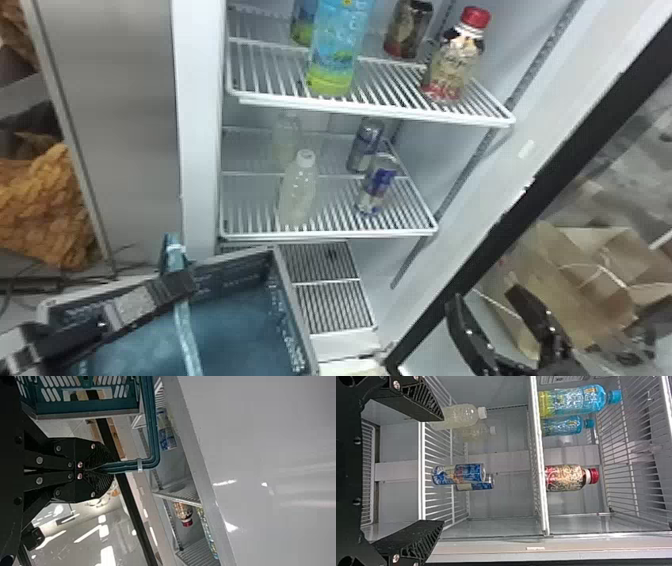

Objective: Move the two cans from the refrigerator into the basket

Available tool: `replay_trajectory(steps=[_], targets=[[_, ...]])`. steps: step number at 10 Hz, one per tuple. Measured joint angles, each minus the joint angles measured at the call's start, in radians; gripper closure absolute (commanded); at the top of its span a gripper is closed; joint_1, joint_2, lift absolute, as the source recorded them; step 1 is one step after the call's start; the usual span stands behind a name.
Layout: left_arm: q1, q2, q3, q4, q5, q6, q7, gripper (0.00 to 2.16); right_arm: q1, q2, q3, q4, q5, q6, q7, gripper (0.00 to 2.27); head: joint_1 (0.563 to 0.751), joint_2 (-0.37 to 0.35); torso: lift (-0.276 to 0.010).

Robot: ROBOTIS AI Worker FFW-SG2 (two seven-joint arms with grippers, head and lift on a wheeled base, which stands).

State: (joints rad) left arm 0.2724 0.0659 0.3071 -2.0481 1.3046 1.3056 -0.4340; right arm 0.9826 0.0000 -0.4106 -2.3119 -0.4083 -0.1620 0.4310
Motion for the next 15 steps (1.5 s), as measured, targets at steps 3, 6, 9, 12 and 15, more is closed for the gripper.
replay_trajectory(steps=[3, 6, 9, 12, 15], targets=[[0.000, 0.000, 0.000, 0.000, 0.000, 0.000, 0.000, 1.21, -0.019, 0.000, 0.000, 0.020, -0.004, 0.000, 0.000, 0.12, 0.695, -0.350, -0.219], [0.000, 0.000, 0.000, 0.000, 0.000, 0.000, 0.000, 1.21, -0.027, 0.000, 0.000, 0.026, -0.003, 0.000, 0.000, 0.12, 0.695, -0.350, -0.219], [0.000, 0.000, -0.001, 0.000, 0.000, 0.000, 0.000, 1.21, -0.063, 0.000, 0.005, 0.051, -0.001, 0.000, 0.000, 0.12, 0.695, -0.350, -0.219], [0.000, -0.001, 0.000, 0.000, 0.002, 0.000, 0.000, 1.21, -0.122, 0.000, 0.011, 0.081, 0.016, 0.000, -0.021, 0.11, 0.695, -0.350, -0.219], [-0.003, -0.002, -0.005, 0.000, 0.001, 0.002, 0.000, 1.21, -0.200, -0.007, 0.011, 0.142, 0.044, 0.000, -0.021, 0.12, 0.695, -0.350, -0.219]])
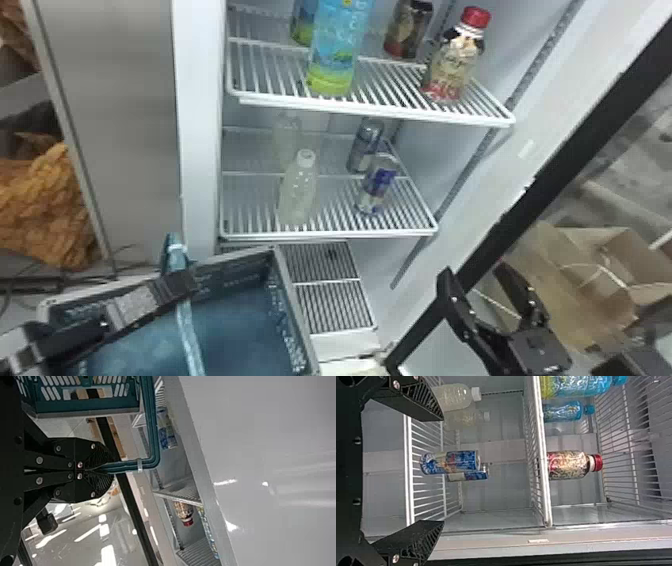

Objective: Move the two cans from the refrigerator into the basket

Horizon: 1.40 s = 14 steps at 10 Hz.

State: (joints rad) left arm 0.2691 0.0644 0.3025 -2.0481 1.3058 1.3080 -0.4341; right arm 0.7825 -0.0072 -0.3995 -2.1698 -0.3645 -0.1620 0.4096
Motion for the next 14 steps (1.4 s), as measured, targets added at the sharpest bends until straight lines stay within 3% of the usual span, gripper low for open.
replay_trajectory(steps=[6, 14], targets=[[-0.014, 0.000, -0.003, 0.002, -0.012, 0.011, 0.001, 1.21, -0.182, -0.018, 0.010, 0.165, 0.071, 0.000, -0.006, 0.12, 0.695, -0.350, -0.219], [-0.017, 0.000, -0.001, 0.005, -0.016, 0.015, 0.001, 1.21, -0.370, -0.054, 0.091, 0.365, 0.101, 0.000, -0.047, 0.12, 0.695, -0.350, -0.219]])
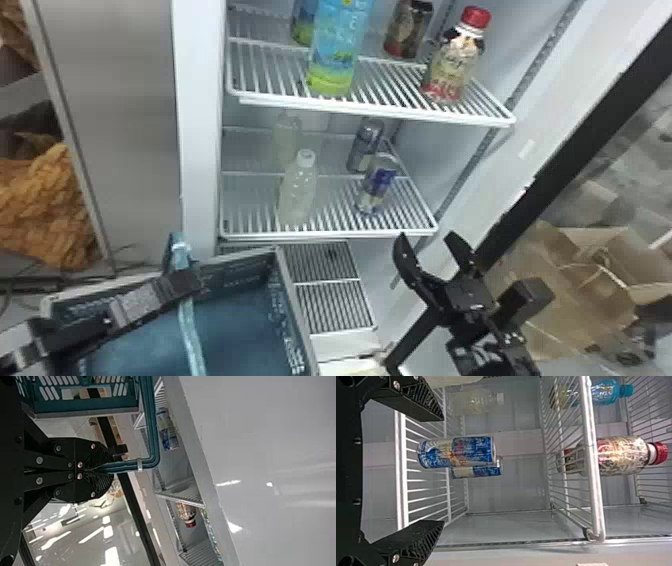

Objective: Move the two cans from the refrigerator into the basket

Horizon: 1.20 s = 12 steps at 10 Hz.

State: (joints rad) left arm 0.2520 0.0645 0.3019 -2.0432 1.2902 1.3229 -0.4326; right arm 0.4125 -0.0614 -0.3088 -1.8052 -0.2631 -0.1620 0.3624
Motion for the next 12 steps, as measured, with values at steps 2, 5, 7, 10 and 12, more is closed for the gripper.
replay_trajectory(steps=[2, 5, 7, 10, 12], targets=[[0.001, 0.000, 0.001, 0.000, 0.002, 0.000, 0.000, 1.21, -0.054, -0.014, 0.030, 0.050, 0.004, 0.000, -0.008, 0.11, 0.695, -0.350, -0.219], [0.003, 0.000, 0.003, 0.000, 0.004, 0.000, 0.000, 1.21, -0.119, -0.023, 0.064, 0.107, 0.014, 0.000, -0.030, 0.11, 0.695, -0.342, -0.219], [0.003, 0.000, 0.002, 0.000, 0.004, 0.000, 0.000, 1.21, -0.170, -0.039, 0.095, 0.155, 0.017, 0.000, -0.036, 0.11, 0.695, -0.327, -0.219], [0.006, 0.000, 0.003, 0.000, 0.004, 0.000, 0.000, 1.21, -0.229, -0.048, 0.115, 0.213, 0.031, 0.000, -0.060, 0.11, 0.695, -0.314, -0.219], [0.006, 0.000, 0.003, 0.000, 0.004, 0.000, 0.000, 1.21, -0.277, -0.052, 0.133, 0.268, 0.036, 0.000, -0.068, 0.11, 0.695, -0.307, -0.219]])
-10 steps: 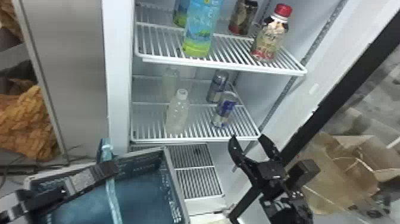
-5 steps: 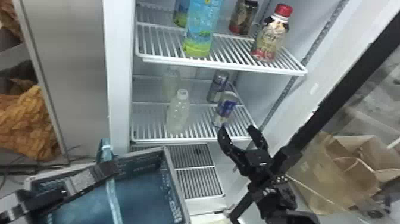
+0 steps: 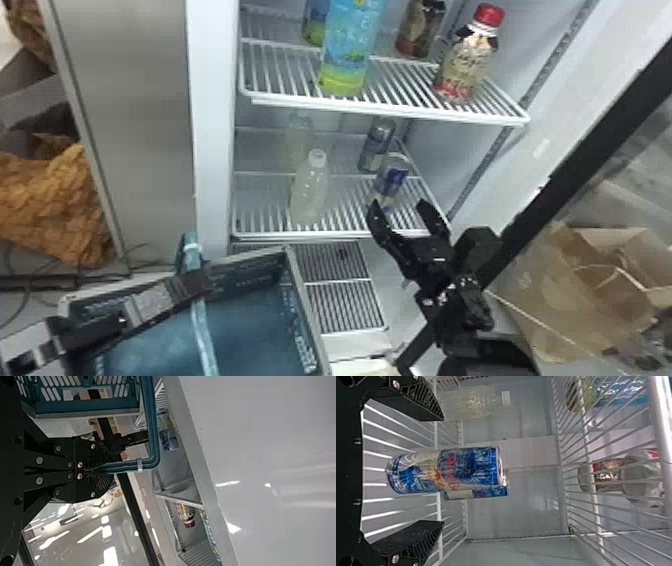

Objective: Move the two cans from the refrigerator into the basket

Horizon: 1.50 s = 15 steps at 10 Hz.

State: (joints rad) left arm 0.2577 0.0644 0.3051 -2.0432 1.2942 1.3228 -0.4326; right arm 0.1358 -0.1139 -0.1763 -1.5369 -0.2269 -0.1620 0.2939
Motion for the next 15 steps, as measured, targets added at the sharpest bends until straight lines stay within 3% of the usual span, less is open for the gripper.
replay_trajectory(steps=[3, 13, 14, 15], targets=[[0.002, 0.000, 0.002, 0.000, 0.000, 0.000, 0.000, 1.21, -0.072, -0.018, 0.051, 0.072, 0.001, 0.000, -0.019, 0.11, 0.695, -0.281, -0.219], [0.008, 0.000, 0.004, 0.002, -0.002, 0.000, 0.002, 1.21, -0.194, -0.041, 0.095, 0.198, 0.029, 0.019, -0.070, 0.11, 0.695, -0.266, -0.219], [0.009, 0.000, 0.005, 0.002, -0.001, 0.000, 0.002, 1.21, -0.197, -0.041, 0.097, 0.200, 0.034, 0.030, -0.075, 0.16, 0.695, -0.265, -0.219], [0.010, 0.000, 0.006, 0.002, 0.000, 0.000, 0.002, 1.21, -0.200, -0.041, 0.100, 0.200, 0.035, 0.037, -0.078, 0.50, 0.695, -0.264, -0.219]])
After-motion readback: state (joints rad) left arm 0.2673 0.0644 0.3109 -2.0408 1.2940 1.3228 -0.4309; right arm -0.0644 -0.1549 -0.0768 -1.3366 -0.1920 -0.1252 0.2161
